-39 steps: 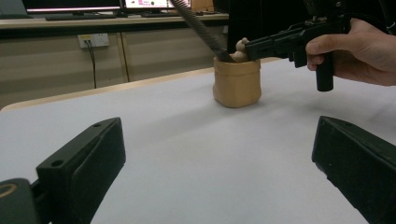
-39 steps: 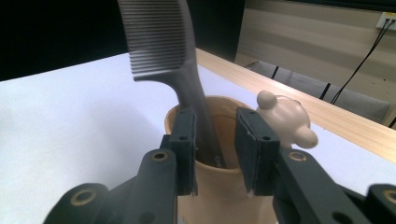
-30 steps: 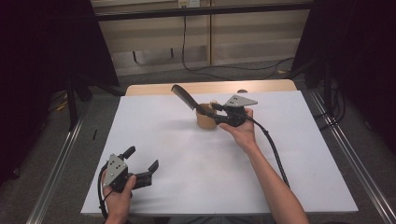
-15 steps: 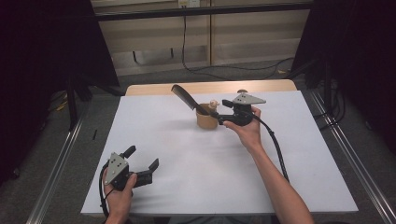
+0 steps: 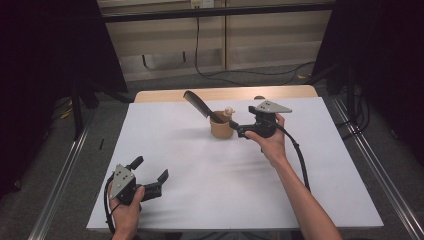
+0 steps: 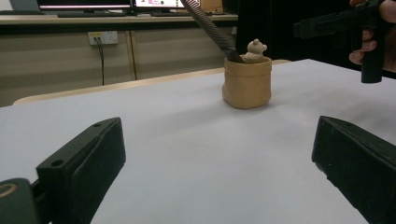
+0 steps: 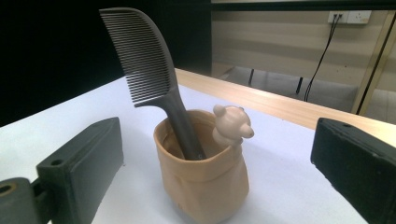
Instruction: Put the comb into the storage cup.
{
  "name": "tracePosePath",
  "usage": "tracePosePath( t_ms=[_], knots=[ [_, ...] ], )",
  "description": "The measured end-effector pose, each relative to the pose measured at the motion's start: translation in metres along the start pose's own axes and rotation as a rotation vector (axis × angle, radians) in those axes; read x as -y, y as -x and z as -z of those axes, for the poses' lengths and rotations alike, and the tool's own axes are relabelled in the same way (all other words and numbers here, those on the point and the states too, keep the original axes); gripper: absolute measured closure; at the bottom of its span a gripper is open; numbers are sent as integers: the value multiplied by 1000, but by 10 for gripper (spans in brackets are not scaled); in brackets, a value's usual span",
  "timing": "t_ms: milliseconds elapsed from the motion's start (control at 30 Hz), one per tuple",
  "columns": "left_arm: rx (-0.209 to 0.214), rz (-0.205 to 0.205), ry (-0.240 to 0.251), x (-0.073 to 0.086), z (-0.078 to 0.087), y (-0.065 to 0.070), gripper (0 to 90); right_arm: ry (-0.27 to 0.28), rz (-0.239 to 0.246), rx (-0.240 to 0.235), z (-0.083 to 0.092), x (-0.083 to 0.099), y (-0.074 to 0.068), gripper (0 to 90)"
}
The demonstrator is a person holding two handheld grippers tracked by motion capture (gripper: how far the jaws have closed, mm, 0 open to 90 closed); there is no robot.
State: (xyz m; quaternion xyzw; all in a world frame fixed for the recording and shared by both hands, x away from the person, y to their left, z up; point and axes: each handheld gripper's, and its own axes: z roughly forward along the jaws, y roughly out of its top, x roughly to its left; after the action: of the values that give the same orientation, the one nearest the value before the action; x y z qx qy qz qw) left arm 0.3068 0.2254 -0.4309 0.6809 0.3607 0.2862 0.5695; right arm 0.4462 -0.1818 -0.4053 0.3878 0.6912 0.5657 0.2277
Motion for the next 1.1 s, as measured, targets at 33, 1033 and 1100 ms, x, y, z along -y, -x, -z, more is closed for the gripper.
tracePosePath(
  t_ms=[33,1033,1100],
  knots=[
    [-1,7,6,0,0,0,28,13,12,5,3,0,-1,38],
    [-22,0,13,-2,5,1,28,64,21,181,68,12,-3,0],
    [-21,7,11,-2,4,1,29,59,20,189,71,15,-2,0]
  ],
)
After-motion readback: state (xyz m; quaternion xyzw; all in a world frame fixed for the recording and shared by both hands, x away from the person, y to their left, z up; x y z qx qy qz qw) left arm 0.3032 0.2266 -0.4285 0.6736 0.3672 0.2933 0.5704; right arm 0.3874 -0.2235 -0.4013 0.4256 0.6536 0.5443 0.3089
